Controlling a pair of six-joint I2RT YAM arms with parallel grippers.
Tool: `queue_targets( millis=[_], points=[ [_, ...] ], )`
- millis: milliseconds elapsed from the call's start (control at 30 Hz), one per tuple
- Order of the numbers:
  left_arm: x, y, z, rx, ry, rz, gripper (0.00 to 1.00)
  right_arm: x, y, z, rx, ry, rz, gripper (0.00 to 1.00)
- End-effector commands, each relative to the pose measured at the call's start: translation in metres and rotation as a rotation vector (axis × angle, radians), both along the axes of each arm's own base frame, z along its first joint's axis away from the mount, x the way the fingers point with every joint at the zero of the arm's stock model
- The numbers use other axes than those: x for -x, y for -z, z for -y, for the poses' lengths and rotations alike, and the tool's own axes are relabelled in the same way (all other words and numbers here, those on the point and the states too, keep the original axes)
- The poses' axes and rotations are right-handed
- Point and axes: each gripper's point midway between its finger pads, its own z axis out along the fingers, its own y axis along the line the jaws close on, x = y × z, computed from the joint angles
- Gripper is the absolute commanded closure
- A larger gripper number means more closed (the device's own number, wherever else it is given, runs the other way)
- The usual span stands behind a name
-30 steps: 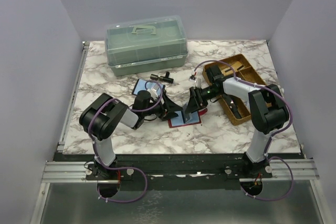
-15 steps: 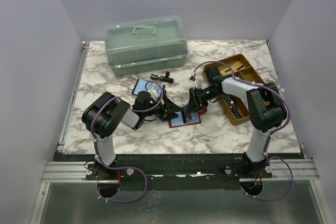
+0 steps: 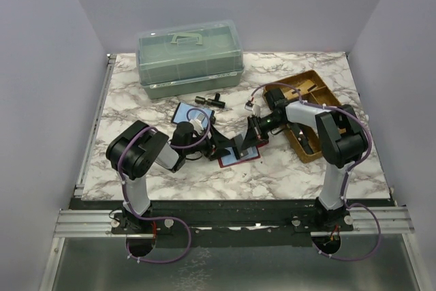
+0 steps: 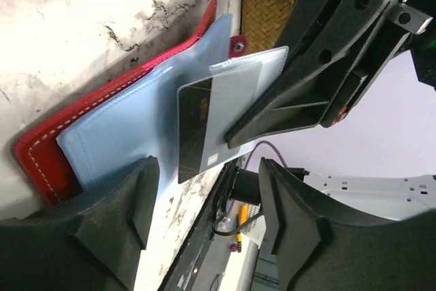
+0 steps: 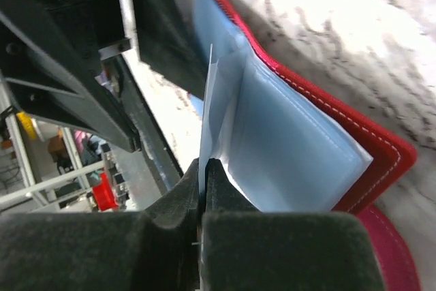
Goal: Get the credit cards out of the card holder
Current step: Remove the credit card from the card holder, then place the credit card in the storage box.
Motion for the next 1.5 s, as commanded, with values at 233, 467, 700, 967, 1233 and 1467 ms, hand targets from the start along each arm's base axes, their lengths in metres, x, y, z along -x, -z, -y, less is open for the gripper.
queue_targets(
  millis=[233,467,700,967,1233,1467],
  points=[
    [0.007,-0.044,0.004,0.138,0.037,0.091,0.35,0.015,-0.072,-0.017,-0.368,-0.074,-0.036,1.00],
    [0.008,-0.076,0.009,0.254,0.071,0.142,0.71,0.018,-0.083,-0.015,-0.434,-0.073,-0.080,1.00],
    [0.013,-0.093,0.000,0.373,0.063,0.149,1.00,0.016,-0.084,-0.010,-0.443,-0.052,-0.090,0.92],
    [0.012,-0.091,-0.027,0.328,0.026,0.147,1.00,0.005,-0.081,0.002,-0.431,0.003,-0.084,1.00],
    [0.008,-0.091,-0.048,0.281,-0.005,0.162,1.00,-0.013,-0.036,0.015,-0.144,0.083,0.028,0.94],
    [-0.001,-0.089,-0.049,0.092,0.009,0.192,1.00,-0.048,-0.020,0.045,0.154,0.055,0.293,0.46]
  ],
)
